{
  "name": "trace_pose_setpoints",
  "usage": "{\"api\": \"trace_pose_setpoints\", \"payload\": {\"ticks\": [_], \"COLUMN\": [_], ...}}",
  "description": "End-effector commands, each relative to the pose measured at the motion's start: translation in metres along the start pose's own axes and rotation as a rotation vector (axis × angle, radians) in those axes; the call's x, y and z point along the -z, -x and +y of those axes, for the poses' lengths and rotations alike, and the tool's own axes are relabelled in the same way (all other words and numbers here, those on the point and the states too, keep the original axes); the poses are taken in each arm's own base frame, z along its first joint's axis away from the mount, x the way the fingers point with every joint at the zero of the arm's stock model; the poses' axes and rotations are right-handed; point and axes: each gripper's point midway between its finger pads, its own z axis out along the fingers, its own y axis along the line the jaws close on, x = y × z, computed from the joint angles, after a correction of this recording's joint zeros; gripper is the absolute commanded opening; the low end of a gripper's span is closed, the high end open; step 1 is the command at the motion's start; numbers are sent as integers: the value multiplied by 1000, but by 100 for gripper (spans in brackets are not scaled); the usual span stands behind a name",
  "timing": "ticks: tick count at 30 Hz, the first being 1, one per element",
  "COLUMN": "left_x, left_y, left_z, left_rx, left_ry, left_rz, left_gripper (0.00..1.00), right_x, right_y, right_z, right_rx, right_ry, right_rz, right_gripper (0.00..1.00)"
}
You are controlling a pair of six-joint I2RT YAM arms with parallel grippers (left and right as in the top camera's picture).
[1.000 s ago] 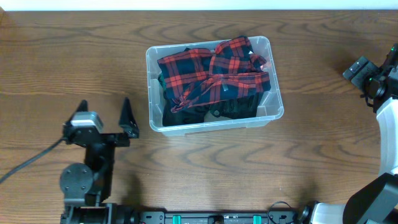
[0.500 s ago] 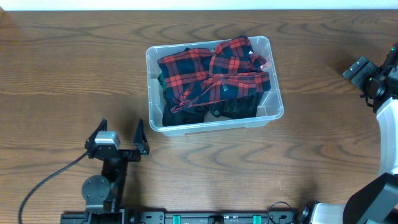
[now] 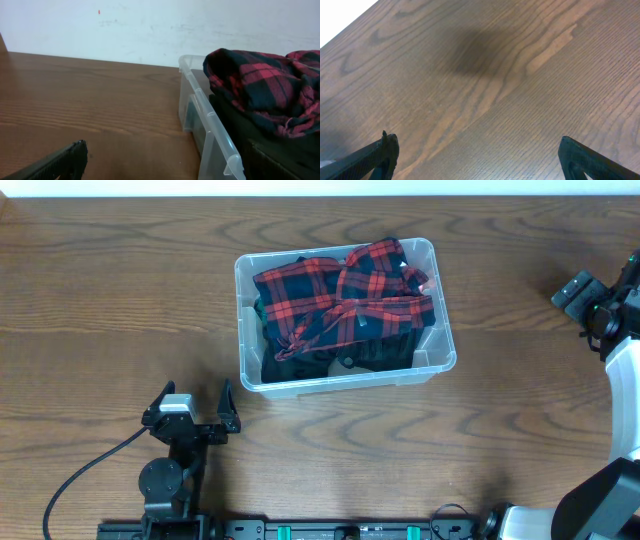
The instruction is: Pack container
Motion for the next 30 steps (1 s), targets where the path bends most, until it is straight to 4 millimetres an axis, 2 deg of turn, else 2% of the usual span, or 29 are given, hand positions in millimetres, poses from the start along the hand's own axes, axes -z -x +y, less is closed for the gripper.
{"api": "trace_pose_setpoints", "payload": {"ticks": [1, 26, 30], "left_x": [-1, -1, -1], "left_y": [-15, -15, -15], "left_z": [2, 2, 2], "left_rx": [-13, -13, -13], "left_ry": [6, 6, 6], "left_rz": [46, 47, 47], "left_gripper": [98, 98, 98], "right_x": [1, 2, 18], "right_y": [6, 6, 10], "right_z": [-1, -1, 7], "right_rx": [-15, -16, -6], "right_ry": [-7, -7, 15], "right_rz": [-14, -15, -42], "right_gripper": [99, 99, 99]}}
